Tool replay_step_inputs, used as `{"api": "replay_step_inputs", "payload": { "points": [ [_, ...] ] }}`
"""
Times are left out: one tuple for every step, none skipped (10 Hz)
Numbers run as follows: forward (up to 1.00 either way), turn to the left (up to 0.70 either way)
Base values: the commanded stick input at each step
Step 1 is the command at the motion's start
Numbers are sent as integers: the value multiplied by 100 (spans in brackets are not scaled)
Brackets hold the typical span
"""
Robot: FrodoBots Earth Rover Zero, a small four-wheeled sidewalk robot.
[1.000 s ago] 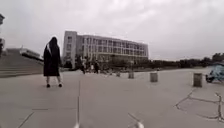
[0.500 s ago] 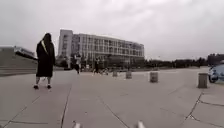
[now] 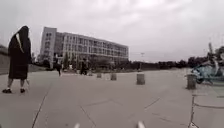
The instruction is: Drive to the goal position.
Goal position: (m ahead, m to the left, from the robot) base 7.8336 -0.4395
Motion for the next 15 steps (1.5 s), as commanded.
{"api": "replay_step_inputs", "payload": {
  "points": [
    [85, -34],
    [85, -33],
    [85, -28],
    [85, -25],
    [85, -15],
    [85, 0],
    [85, 0],
    [85, 0],
    [85, 0],
    [85, 0],
    [85, 0],
    [85, 0],
    [85, 0],
    [85, 0],
    [85, -7]
  ]
}}
